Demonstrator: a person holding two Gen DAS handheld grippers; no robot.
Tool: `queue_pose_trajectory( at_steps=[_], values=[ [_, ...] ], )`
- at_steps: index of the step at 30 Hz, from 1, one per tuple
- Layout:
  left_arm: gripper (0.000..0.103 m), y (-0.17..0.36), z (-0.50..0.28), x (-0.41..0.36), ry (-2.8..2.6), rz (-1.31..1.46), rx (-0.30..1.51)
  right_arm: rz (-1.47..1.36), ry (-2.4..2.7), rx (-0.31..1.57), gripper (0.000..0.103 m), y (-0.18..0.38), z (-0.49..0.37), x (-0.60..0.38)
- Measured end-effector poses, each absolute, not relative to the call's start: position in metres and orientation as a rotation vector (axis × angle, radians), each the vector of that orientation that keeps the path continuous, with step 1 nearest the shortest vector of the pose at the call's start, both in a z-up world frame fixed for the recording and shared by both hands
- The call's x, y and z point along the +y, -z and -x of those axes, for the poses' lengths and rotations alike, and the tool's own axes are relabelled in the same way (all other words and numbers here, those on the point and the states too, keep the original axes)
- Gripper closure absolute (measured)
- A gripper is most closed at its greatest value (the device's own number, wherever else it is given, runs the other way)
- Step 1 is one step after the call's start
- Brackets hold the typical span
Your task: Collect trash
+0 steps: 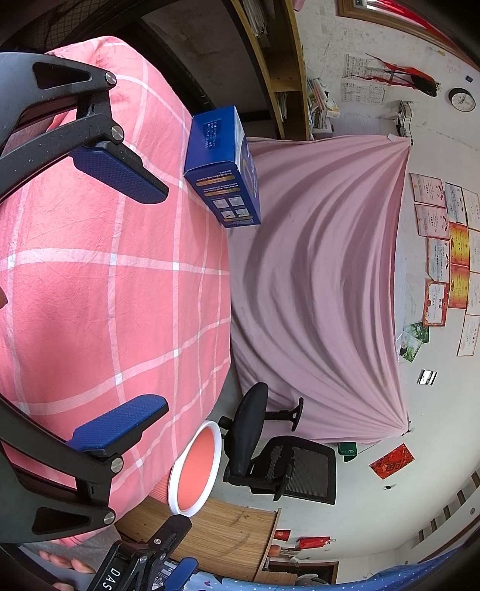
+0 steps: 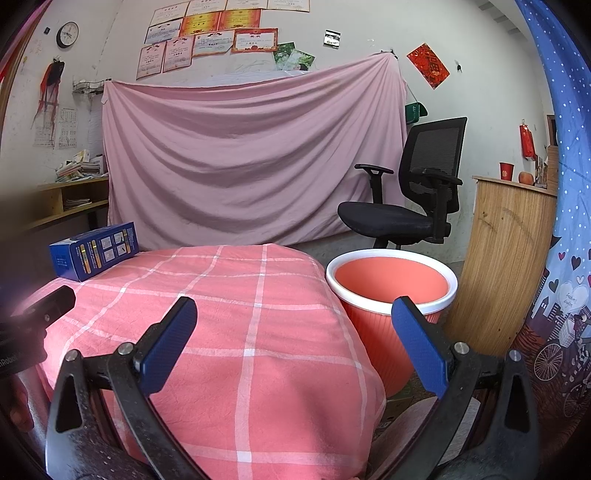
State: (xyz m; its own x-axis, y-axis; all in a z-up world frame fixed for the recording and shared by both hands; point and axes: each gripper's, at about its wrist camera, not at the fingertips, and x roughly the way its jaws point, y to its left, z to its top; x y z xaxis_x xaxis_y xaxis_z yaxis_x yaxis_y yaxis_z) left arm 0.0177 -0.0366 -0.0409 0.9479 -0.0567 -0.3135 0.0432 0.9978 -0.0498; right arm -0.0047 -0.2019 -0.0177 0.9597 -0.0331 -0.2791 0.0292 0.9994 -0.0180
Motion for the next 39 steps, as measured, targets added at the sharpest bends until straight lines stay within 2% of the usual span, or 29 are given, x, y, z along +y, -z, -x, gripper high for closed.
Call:
queue_pose_trajectory(
  at_steps=[39],
  values=[
    [0.002, 0.04, -0.014, -0.024, 0.037, 0.046, 0.293, 0.012, 0.029, 0.287, 0.0, 0.02, 0.008, -0.193]
  ],
)
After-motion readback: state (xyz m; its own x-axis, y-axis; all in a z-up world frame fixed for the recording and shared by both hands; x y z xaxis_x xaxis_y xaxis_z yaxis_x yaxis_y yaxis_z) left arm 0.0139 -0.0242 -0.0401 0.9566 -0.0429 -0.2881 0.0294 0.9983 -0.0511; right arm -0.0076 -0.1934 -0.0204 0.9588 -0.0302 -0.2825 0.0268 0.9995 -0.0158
